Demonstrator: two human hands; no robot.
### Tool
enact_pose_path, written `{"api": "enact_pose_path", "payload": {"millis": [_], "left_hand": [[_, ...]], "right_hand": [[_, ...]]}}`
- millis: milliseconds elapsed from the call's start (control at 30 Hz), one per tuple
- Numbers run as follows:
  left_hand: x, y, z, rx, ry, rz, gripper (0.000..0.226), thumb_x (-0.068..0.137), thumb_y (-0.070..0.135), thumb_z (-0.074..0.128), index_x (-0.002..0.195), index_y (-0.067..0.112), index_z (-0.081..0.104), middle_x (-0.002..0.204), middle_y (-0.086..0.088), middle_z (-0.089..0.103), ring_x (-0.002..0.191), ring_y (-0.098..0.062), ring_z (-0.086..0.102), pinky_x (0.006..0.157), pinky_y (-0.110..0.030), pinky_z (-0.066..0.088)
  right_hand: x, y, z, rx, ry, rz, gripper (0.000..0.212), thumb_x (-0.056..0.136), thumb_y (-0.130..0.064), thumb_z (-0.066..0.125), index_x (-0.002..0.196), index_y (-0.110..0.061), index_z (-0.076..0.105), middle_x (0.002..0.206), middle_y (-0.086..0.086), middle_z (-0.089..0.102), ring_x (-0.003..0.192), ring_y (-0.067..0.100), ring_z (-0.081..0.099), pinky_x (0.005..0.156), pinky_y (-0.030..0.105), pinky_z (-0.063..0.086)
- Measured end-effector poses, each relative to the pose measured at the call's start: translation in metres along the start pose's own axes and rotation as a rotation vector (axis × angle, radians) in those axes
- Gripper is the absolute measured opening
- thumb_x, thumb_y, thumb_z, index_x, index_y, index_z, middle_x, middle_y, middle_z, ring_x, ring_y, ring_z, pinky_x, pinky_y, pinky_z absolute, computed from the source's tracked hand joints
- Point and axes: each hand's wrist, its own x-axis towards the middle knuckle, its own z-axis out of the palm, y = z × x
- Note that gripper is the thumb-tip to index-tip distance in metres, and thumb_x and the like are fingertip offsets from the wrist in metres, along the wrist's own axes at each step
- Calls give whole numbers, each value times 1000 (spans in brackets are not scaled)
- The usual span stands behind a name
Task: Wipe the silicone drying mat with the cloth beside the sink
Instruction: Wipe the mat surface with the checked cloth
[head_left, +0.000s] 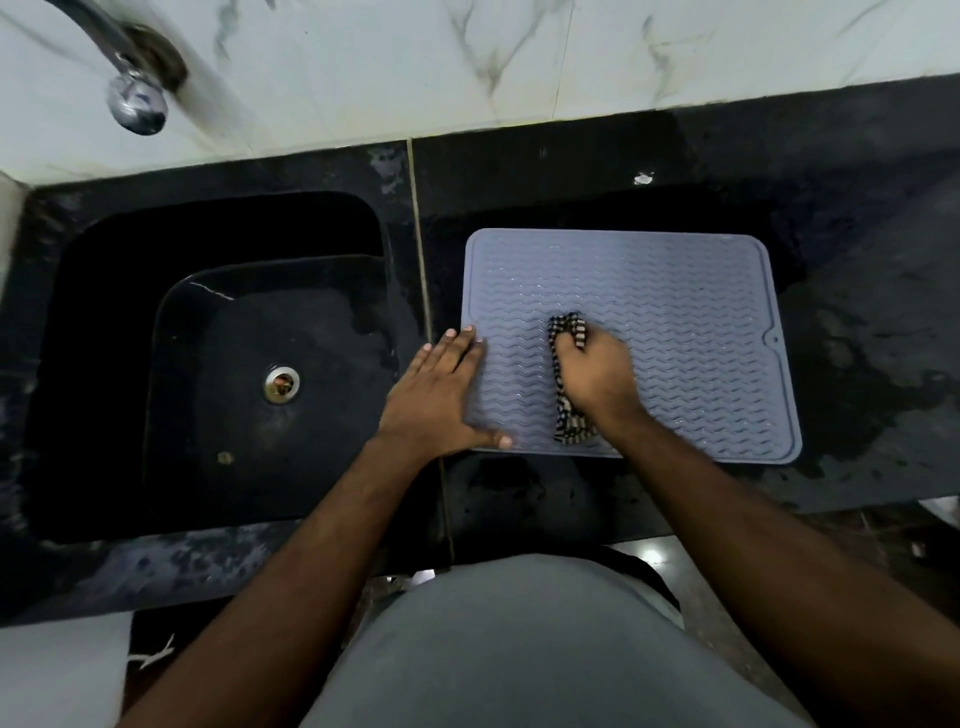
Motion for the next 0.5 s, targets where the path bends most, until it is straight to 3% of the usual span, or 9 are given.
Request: {"api": "enact_pose_path", "payload": {"millis": [200,300,500], "left_hand": [[-10,-10,6,19,14,3,131,65,94,51,162,22,-1,169,7,-11,153,-11,-19,123,-44,-16],[-9,-11,6,3,13,-9,133,62,95,51,162,24,-1,169,9,-10,153,-11,-20,122,-46,-16],[-9,-9,6,9,-1,-8,135,62,90,57,162,20,0,169,6,-8,154,-14,-15,124,-50,-10]], "right_hand": [[-6,-12,15,-45,84,46,43,93,-42,47,100,-7,70,94,17,73,86,35,67,74,38,50],[-12,-30,31,-51,16,-4,37,99,-35,49,104,-5,70,97,12,72,84,26,63,70,31,43],[-13,-43,55,16,-23,-37,34,98,-33,48,97,-7,70,93,14,72,87,32,66,77,35,49]]}}
